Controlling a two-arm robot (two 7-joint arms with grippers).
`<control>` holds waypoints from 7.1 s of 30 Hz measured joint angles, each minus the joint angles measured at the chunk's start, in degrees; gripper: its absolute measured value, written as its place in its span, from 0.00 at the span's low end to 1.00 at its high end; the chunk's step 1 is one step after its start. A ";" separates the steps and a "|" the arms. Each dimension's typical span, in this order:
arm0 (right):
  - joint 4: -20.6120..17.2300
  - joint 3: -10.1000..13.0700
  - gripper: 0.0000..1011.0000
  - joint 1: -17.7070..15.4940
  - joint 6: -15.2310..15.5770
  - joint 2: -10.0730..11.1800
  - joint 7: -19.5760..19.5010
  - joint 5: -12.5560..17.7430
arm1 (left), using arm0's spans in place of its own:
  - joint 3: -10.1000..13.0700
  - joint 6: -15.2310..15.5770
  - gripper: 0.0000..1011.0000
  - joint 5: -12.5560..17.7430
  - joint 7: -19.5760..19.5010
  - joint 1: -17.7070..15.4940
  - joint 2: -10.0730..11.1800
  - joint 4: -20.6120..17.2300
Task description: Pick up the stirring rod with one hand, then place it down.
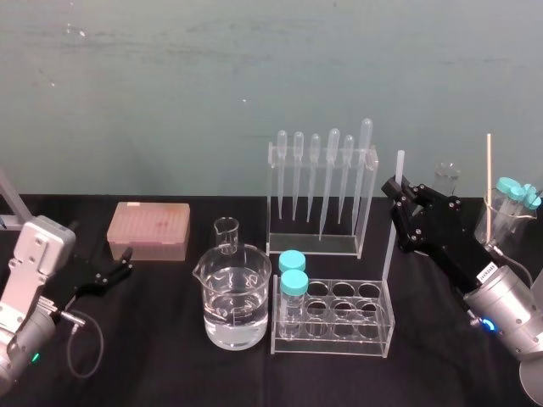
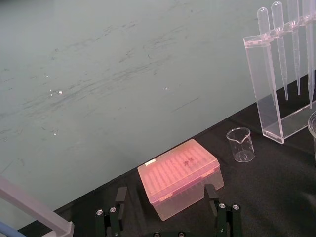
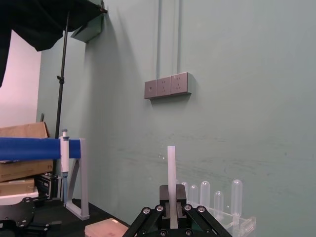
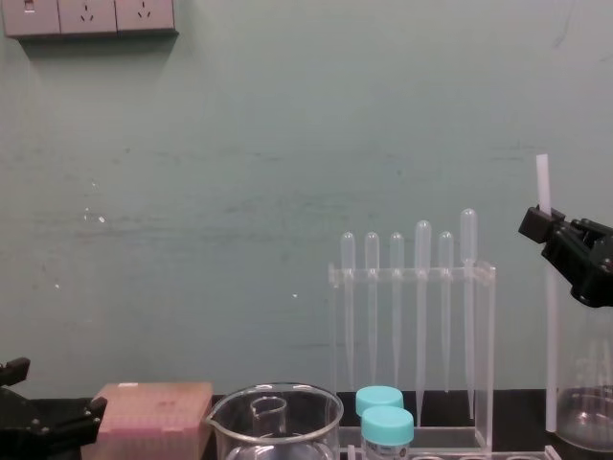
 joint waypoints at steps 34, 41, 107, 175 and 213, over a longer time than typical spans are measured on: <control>0.00 0.00 0.07 0.00 0.00 0.00 0.00 0.00 | 0.00 0.00 0.99 0.00 0.00 0.00 0.00 0.00; 0.00 0.00 0.07 0.00 0.00 0.00 0.00 0.00 | 0.00 0.00 0.99 0.00 0.00 0.00 0.00 0.00; 9.17 -1.97 0.07 3.82 10.08 -1.54 14.57 -0.91 | 0.00 0.00 0.99 0.00 0.00 0.00 0.00 0.00; 1.79 4.20 0.99 -0.06 4.08 -2.38 8.84 0.49 | 0.00 0.00 0.99 0.00 0.00 0.00 0.00 0.00; -2.17 10.95 0.99 -6.59 19.68 -1.33 -15.15 -8.06 | 0.00 0.00 0.99 0.00 0.00 0.00 0.00 0.00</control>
